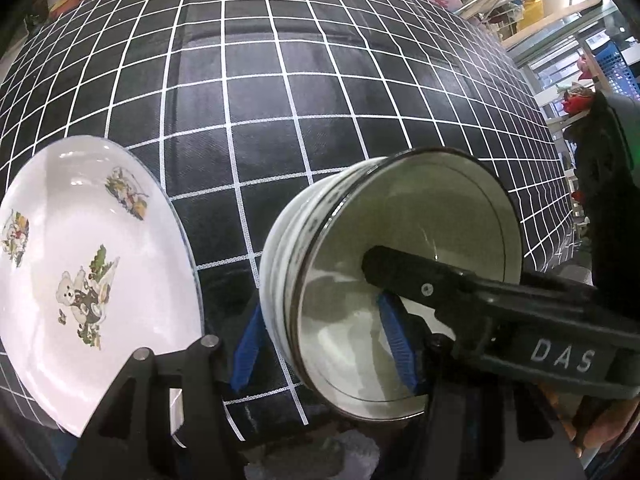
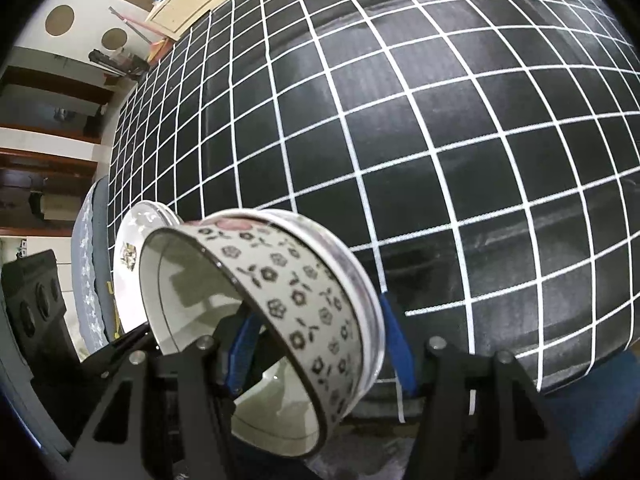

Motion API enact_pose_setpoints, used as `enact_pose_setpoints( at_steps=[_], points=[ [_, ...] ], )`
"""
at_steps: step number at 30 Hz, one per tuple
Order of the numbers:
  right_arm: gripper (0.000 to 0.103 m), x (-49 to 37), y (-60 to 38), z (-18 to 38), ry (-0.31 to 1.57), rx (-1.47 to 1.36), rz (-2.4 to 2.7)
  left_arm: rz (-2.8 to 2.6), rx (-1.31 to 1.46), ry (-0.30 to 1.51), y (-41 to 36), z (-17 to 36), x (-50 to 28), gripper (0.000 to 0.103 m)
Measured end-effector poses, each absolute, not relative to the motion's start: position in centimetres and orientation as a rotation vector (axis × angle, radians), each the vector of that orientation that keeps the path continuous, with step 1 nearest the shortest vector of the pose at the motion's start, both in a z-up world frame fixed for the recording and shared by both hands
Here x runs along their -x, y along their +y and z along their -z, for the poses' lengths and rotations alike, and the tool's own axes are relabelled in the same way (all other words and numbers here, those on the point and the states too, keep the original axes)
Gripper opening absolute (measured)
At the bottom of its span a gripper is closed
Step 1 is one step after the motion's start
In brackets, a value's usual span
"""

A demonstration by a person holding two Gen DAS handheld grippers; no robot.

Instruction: Organize plates and bowls

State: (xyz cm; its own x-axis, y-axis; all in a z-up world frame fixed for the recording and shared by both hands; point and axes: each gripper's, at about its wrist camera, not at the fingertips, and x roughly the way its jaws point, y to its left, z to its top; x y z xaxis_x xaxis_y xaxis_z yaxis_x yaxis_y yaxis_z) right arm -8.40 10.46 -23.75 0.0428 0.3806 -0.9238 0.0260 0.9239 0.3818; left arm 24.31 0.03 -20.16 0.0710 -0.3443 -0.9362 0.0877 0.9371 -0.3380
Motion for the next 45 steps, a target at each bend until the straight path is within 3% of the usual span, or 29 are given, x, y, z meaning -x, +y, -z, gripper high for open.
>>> enact_pose_setpoints(
  at_steps=[13, 20, 30, 45],
  points=[
    [0.062, 8.8, 10.9, 23.5, 1.564, -0.339, -0.214, 0.317, 0.22, 1.494, -1.4, 20.0, -24.4, 0.055],
    [0.06, 8.7, 12.3, 21.0, 1.541, -0.304, -0.224, 0.318, 0.228, 1.451, -0.2, 17.2, -24.5, 0.055],
    [0.06, 7.6, 18.4, 18.0, 1.504, -0.247, -0.296, 0.237, 0.258, 1.396, 6.2, 13.7, -25.4, 0.055],
    [0.06, 6.2, 26.7, 20.9, 1.56, -0.186, -0.349, 0.155, 0.331, 1.425, 14.4, 16.5, -25.6, 0.055]
  ],
)
